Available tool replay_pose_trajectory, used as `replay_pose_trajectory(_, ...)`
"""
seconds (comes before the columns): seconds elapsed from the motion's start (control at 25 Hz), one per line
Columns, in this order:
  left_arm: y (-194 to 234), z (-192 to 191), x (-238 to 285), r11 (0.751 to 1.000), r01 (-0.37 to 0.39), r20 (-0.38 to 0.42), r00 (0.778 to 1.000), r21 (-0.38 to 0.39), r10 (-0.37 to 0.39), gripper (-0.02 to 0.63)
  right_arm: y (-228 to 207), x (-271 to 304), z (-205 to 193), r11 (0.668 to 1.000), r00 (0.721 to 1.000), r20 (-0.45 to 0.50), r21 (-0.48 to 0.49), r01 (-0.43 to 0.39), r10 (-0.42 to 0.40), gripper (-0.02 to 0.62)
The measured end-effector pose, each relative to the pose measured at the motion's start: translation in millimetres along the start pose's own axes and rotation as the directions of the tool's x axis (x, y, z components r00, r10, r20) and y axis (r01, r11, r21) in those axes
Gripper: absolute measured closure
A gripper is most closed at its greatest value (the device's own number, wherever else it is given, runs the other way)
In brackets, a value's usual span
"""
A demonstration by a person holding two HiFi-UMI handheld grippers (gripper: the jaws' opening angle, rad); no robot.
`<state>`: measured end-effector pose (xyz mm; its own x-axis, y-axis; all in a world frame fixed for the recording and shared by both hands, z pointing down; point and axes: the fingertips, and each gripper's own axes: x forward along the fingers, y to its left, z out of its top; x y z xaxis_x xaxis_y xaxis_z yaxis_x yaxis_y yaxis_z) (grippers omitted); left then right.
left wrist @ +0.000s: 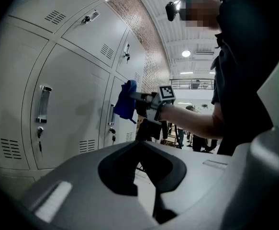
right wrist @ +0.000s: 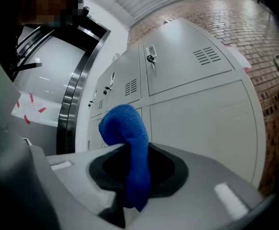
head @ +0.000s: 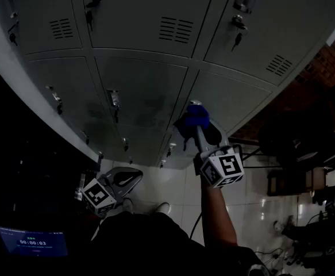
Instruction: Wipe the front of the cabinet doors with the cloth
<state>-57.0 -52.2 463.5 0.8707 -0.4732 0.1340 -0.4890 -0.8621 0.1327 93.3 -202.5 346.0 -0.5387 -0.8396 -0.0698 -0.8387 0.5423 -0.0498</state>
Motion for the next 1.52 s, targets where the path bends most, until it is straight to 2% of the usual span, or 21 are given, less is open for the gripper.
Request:
replay_pose_trajectory(0.16,10.0,-8.8,-5.5,1.0,-0.009,-0.018,1.0,0.013,0.009,0.606,-17.8,25.8,38.0,0.997,0.998,0.038,-0.06,0.044,-0.041,0.517)
replay_pose_trajectory(0.28,10.2,-9.7,-6.7,1.0,-0.004,-0.008,1.0,0.006,0.004,0.606,-25.1,44.8,55.5,0.993,0.999,0.025,-0.111,0.044,-0.041,0.517)
replay_pose_trajectory(0.56,10.0,-0.4,-6.7,1.0,0.008,0.03,1.0,0.003,-0.008,0.606,-41.3,64.9,55.7,0.991,0.997,-0.002,-0.108,0.075,-0.076,0.517)
replay_pose_trajectory(0.76,18.5,-11.1,-6.3,1.0,-0.002,0.013,1.0,-0.001,0.002,0.606,-47.4,62.5,57.5,0.991,0.997,-0.004,-0.109,0.079,-0.08,0.517)
replay_pose_trajectory(0.92,18.9,-11.1,1.7,1.0,0.013,0.004,1.0,-0.007,-0.013,0.606,-64.7,50.1,57.2,0.988,0.993,-0.005,-0.107,0.115,-0.116,0.517)
replay_pose_trajectory(1.12,11.3,-1.7,18.1,0.998,0.068,0.021,0.998,-0.005,-0.067,0.606,-106.6,20.3,63.1,0.973,0.978,0.0,-0.107,0.205,-0.207,0.517)
replay_pose_trajectory(1.52,3.0,-4.1,42.6,0.993,0.118,-0.002,0.993,0.006,-0.118,0.606,-193.2,-43.4,71.7,0.919,0.923,0.01,-0.096,0.383,-0.384,0.517)
